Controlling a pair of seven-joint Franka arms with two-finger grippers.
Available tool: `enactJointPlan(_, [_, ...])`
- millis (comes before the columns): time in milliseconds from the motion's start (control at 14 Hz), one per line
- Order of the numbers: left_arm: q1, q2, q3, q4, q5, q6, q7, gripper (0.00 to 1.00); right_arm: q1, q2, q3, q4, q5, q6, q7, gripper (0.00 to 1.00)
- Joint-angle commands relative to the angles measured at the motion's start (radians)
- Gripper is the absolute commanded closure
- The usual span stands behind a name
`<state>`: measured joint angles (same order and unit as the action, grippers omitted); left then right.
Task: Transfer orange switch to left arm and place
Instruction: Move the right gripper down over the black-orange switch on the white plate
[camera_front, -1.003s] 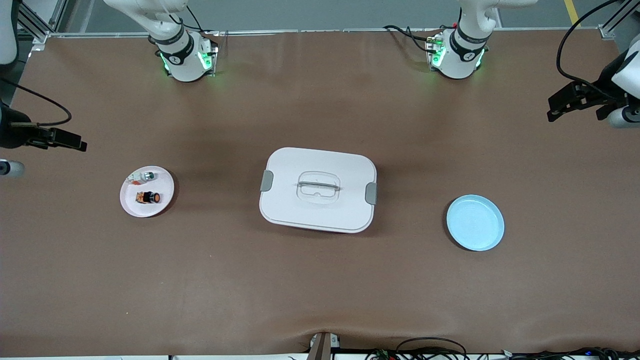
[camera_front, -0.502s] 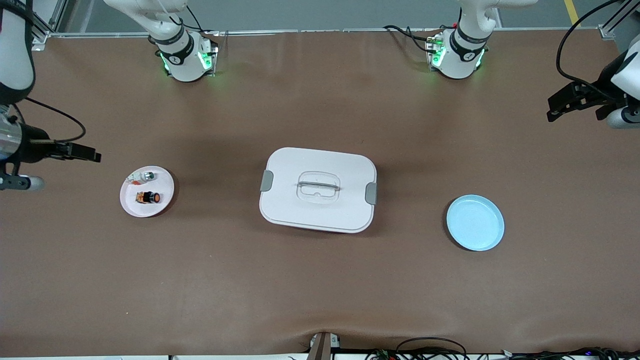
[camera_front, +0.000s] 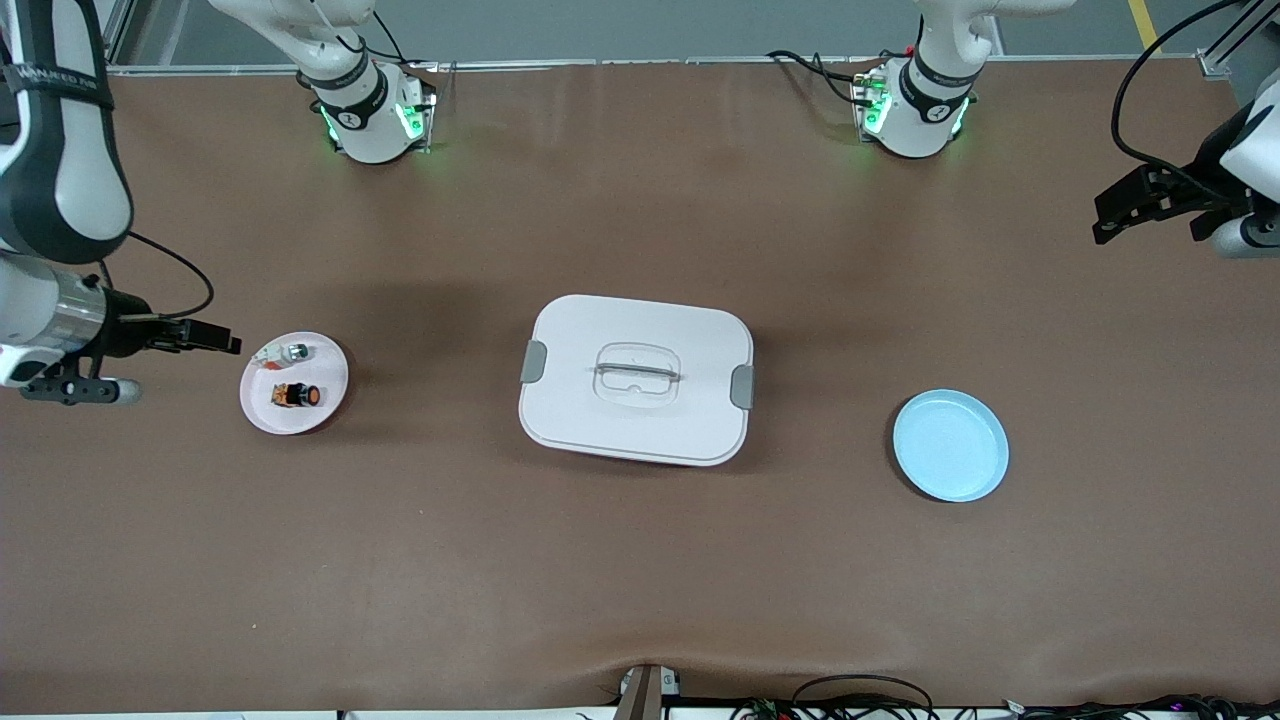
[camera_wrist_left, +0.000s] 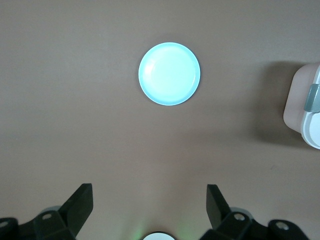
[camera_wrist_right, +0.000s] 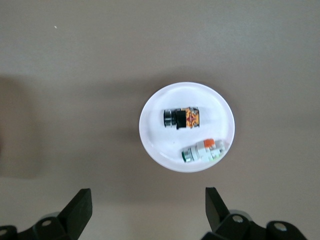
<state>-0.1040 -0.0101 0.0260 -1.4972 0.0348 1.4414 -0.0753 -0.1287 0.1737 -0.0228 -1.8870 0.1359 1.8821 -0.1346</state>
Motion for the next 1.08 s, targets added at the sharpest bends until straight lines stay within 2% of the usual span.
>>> enactJointPlan(0, [-0.002,0.004,0.000,0.009,-0.012,-0.009,0.017,0.00,-0.015,0.045,0.012,-0.027,0.025,0.075,-0.039,0.00])
enactJointPlan(502, [-0.003,0.005,0.000,0.011,-0.012,-0.009,0.017,0.00,-0.014,0.202,0.011,-0.029,0.011,0.252,-0.122,0.00])
enactJointPlan(717, [0.001,0.009,0.000,0.012,-0.012,-0.009,0.019,0.00,-0.017,0.243,0.011,-0.034,0.004,0.299,-0.145,0.00])
enactJointPlan(1003, [0.003,0.009,0.000,0.012,-0.012,-0.009,0.019,0.00,-0.017,0.257,0.011,-0.099,0.004,0.405,-0.172,0.00])
